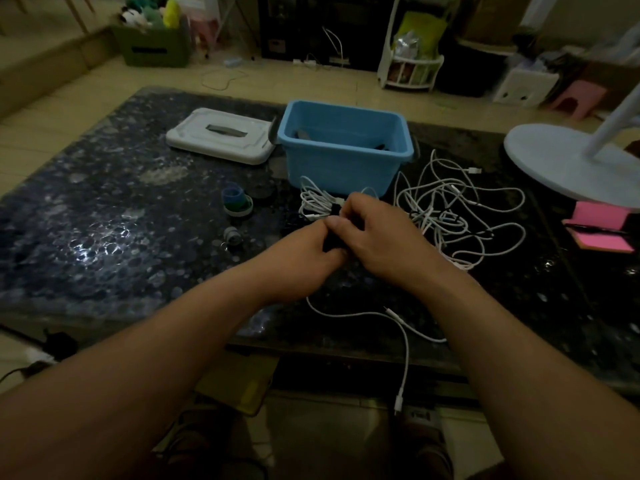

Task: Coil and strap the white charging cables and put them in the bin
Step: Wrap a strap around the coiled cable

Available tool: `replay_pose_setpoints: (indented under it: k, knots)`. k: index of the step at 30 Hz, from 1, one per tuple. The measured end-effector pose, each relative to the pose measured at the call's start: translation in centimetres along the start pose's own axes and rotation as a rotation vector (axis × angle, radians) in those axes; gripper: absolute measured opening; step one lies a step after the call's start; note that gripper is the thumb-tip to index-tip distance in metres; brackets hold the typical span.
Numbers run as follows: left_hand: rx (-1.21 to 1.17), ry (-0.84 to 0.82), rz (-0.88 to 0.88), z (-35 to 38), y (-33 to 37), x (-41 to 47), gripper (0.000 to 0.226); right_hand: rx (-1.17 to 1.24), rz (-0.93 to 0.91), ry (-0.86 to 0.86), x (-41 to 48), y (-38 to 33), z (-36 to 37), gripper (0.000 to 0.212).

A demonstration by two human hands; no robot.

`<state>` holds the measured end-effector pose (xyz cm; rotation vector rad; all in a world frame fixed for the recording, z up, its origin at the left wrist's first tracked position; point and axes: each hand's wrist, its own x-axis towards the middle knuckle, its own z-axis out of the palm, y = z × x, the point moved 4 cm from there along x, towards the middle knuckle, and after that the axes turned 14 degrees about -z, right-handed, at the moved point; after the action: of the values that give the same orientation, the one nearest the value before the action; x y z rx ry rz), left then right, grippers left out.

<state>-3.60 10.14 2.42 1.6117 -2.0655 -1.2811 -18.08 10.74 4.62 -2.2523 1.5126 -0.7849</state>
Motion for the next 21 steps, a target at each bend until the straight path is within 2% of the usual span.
replay_pose_setpoints:
  k: [3,5,8,11,13,17,21]
  knots:
    - [0.004,-0.066,0.011,-0.1,0.0,0.0,0.031,0.016,-0.006,-0.006,-0.1,-0.3,0.3,0.028]
    - [-0.254,-0.119,-0.076,-0.2,-0.1,0.0,0.02,0.088,0.047,0.024,-0.1,-0.1,-0.3,0.031]
    - [-0.783,-0.046,-0.289,-1.9,-0.8,0.5,0.03,0.124,0.137,0.079,-0.1,1.2,-1.9,0.031]
    - [-1.001,0.033,-0.333,-2.9,-1.7,1.2,0.034,0.16,0.178,0.129,-0.4,1.4,-1.8,0.025]
    - [-1.0,0.031,-0.324,-2.1,-1.5,1.0,0.034,0.215,0.149,0.189,-0.6,0.0,-0.5,0.022]
    - [-0.869,0.05,-0.281,0.0,-0.8,0.1,0.047,0.253,0.03,0.186,-1.2,-2.8,2.8,0.012]
    - [-0.891,0.093,-0.285,0.3,-1.1,-0.1,0.039,0.19,-0.04,0.188,-1.6,-3.3,3.5,0.009]
